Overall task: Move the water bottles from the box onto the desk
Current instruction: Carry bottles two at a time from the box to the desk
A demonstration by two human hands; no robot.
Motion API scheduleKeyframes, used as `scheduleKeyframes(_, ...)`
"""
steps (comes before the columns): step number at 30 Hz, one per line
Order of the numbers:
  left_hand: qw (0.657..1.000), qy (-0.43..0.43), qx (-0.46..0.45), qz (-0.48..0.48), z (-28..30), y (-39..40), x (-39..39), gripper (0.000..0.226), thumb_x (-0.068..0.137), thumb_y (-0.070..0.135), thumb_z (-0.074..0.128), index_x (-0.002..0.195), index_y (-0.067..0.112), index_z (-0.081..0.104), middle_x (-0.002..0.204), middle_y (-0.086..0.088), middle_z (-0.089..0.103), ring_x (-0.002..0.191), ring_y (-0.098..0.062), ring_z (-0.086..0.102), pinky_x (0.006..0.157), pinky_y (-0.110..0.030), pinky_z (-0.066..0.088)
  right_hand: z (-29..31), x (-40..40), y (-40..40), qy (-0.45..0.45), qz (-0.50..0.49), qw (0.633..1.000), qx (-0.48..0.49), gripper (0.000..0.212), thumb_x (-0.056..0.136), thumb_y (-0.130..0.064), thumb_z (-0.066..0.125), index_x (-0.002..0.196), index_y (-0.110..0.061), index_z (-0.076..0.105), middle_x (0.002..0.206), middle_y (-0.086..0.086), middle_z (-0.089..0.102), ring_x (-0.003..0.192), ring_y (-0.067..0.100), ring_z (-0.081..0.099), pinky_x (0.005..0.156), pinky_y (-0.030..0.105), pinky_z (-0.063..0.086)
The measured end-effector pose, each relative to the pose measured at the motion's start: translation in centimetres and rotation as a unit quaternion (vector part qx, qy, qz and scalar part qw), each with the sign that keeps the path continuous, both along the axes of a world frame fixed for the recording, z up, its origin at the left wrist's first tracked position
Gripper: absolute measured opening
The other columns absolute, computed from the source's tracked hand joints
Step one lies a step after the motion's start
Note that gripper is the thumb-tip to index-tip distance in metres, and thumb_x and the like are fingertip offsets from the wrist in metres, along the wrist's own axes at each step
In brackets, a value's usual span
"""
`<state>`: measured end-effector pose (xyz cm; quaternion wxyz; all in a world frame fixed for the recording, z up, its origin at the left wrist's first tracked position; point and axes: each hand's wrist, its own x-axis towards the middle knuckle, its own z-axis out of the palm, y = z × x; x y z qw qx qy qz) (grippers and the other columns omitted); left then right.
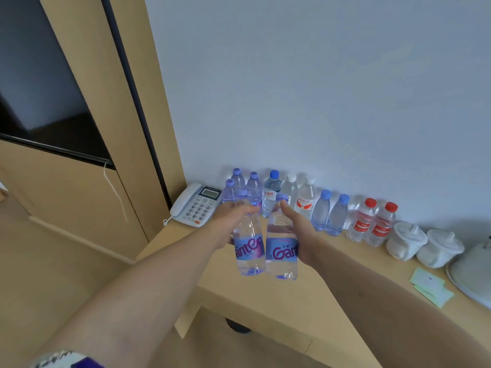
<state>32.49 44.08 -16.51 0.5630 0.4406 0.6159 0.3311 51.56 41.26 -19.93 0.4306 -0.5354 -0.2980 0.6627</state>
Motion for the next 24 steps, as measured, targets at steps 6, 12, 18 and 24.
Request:
scheduleKeyframes(6, 1.000, 0.019, 0.009, 0.008, -2.6, 5.7, 0.4, 0.051, 0.063, 0.041, 0.091, 0.106, 0.033, 0.062, 0.111, 0.007, 0.069, 0.093, -0.017, 0.071, 0.068, -0.040, 0.063, -1.8, -0.1, 4.1, -0.080, -0.075, 0.994, 0.020, 0.055, 0.072, -0.055, 0.085, 0.114, -0.023, 0.071, 0.109, 0.019, 0.074, 0.100, 0.030, 0.072, 0.065, 0.037, 0.062)
scheduleKeyframes(12, 0.992, 0.117, 0.035, -0.022, -5.2, 11.5, 1.9, 0.068, 0.050, 0.051, 0.090, 0.111, 0.034, 0.065, 0.107, 0.007, 0.072, 0.098, -0.015, 0.071, 0.083, -0.042, 0.063, -3.9, 0.8, 9.4, -0.161, -0.078, 0.982, 0.063, 0.068, 0.054, -0.052, 0.091, 0.113, -0.024, 0.072, 0.101, 0.002, 0.077, 0.094, 0.020, 0.073, 0.084, 0.043, 0.060)
scheduleKeyframes(18, 0.969, 0.231, 0.072, -0.047, -6.4, 15.4, 3.2, 0.040, 0.058, 0.045, 0.085, 0.086, 0.026, 0.065, 0.073, 0.011, 0.069, 0.074, -0.006, 0.067, 0.070, -0.030, 0.059, -5.6, 1.6, 12.9, -0.233, -0.077, 0.966, 0.086, 0.062, 0.062, -0.039, 0.094, 0.116, -0.023, 0.071, 0.104, 0.001, 0.074, 0.096, 0.018, 0.070, 0.083, 0.036, 0.057)
scheduleKeyframes(24, 0.942, 0.309, 0.086, -0.101, -7.3, 17.9, 3.7, 0.049, 0.067, 0.040, 0.085, 0.103, 0.018, 0.062, 0.093, 0.001, 0.068, 0.088, -0.018, 0.066, 0.063, -0.029, 0.046, -6.4, 1.8, 15.0, -0.289, -0.044, 0.950, 0.112, 0.037, 0.064, -0.025, 0.094, 0.092, -0.032, 0.071, 0.080, -0.010, 0.074, 0.071, 0.005, 0.069, 0.061, 0.018, 0.051)
